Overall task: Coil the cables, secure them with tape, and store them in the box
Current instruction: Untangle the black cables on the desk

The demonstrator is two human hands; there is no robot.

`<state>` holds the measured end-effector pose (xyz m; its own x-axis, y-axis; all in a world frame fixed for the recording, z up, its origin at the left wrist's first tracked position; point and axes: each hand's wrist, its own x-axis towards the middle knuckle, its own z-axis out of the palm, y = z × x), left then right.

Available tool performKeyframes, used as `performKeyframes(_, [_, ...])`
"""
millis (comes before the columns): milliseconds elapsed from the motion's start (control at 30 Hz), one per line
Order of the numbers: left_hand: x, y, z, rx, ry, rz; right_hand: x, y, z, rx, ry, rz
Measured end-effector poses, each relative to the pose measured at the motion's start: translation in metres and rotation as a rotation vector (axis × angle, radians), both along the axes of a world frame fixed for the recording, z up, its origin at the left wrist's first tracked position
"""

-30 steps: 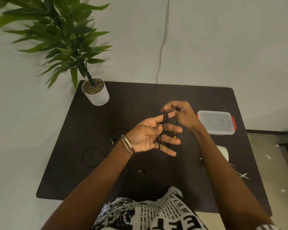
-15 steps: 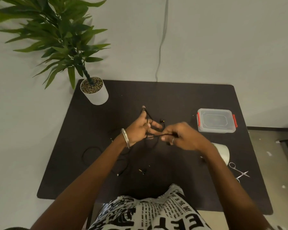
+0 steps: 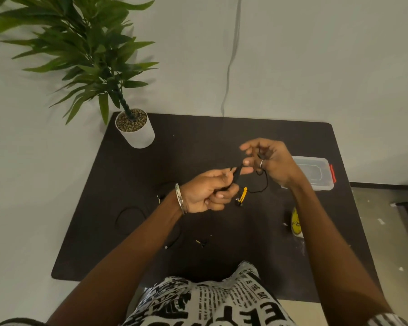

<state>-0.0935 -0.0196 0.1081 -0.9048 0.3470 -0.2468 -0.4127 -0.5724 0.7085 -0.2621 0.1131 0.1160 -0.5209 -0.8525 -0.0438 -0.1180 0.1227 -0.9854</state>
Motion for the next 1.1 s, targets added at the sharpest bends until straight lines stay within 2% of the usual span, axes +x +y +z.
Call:
performKeyframes(67, [0.003, -0.007, 0.003, 0.111, 0.042, 0.031, 0.0, 0.0, -0.013, -0.001, 0.036, -0.026])
performKeyframes(167, [0.006, -0.022, 0.006, 0.263, 0.077, 0.117, 0.001, 0.005, -0.029, 0.02, -0.076, -0.123])
performKeyframes(233, [0.007, -0.034, 0.009, 0.291, 0.076, 0.223, 0.001, 0.011, -0.04, 0.05, -0.108, -0.193])
performKeyframes(367, [0.007, -0.056, 0.014, 0.268, 0.105, 0.448, 0.0, 0.024, -0.051, 0.129, -0.034, -0.206])
performKeyframes(467, [0.006, -0.065, 0.019, 0.236, 0.119, 0.567, -0.005, 0.036, -0.06, 0.31, 0.106, -0.126])
performKeyframes(567, [-0.001, -0.063, 0.027, 0.177, 0.098, 0.573, -0.01, 0.042, -0.072, 0.531, 0.171, 0.037])
performKeyframes(633, [-0.008, -0.054, 0.031, 0.114, 0.057, 0.532, -0.009, 0.034, -0.071, 0.615, 0.312, 0.091])
performKeyframes(700, [-0.015, -0.045, 0.033, 0.051, 0.006, 0.489, -0.004, 0.018, -0.054, 0.463, 0.391, 0.012])
performKeyframes(767, [-0.019, -0.037, 0.036, 0.036, -0.033, 0.438, 0.005, 0.0, -0.026, 0.147, 0.254, -0.112])
performKeyframes(833, [-0.021, -0.032, 0.037, 0.053, -0.051, 0.387, 0.015, -0.018, -0.002, -0.058, 0.171, -0.088])
performKeyframes(933, [-0.022, -0.03, 0.039, 0.083, -0.038, 0.343, 0.033, -0.047, 0.004, -0.147, 0.196, -0.042])
performKeyframes(1100, [-0.016, -0.041, 0.051, 0.163, -0.033, 0.405, 0.05, -0.055, -0.003, -0.305, -0.246, -0.197])
